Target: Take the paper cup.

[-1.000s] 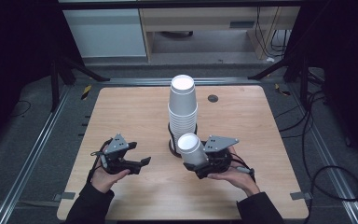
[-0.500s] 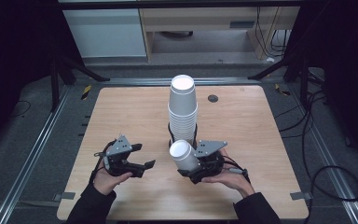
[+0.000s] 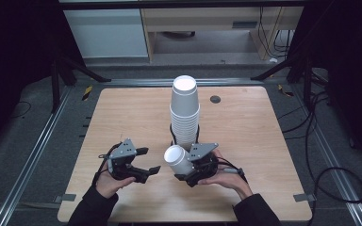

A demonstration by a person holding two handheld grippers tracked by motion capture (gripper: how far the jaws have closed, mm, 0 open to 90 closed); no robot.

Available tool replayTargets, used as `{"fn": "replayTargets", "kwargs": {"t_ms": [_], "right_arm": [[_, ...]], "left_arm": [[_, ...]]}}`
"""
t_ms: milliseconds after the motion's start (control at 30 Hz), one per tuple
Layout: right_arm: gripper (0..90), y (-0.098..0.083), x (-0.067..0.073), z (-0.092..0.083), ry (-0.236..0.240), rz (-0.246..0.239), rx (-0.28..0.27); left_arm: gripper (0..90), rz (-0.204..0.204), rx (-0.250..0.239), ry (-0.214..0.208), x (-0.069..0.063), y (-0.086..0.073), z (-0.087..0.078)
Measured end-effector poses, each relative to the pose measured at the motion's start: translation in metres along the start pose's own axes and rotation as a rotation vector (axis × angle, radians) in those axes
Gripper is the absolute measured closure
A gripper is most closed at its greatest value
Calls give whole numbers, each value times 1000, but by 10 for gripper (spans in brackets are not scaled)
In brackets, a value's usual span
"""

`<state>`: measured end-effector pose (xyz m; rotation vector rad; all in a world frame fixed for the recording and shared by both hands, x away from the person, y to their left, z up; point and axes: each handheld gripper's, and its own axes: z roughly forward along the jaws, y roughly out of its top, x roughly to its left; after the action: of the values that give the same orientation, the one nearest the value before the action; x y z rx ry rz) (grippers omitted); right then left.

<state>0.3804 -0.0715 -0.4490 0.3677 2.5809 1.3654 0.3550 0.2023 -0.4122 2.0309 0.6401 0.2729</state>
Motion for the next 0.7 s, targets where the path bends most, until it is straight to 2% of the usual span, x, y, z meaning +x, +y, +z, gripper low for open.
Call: {"fn": "replayTargets", "kwargs": {"t_ms": [200,367,467,700], "right_arm": [[141,5,0,12,15,-35,24],[141,14,5,26,39,-70,41],[141,18,8,34,44,-112,68],[141,27,12,40,58,-149,83]], "left_arm": [[157,12,9,-30,-4,2,3],[154,11,16,-39,-4,2,3],[150,11,28,-41,-4,2,4],[147,8,49,-49,-4,1,7]]}}
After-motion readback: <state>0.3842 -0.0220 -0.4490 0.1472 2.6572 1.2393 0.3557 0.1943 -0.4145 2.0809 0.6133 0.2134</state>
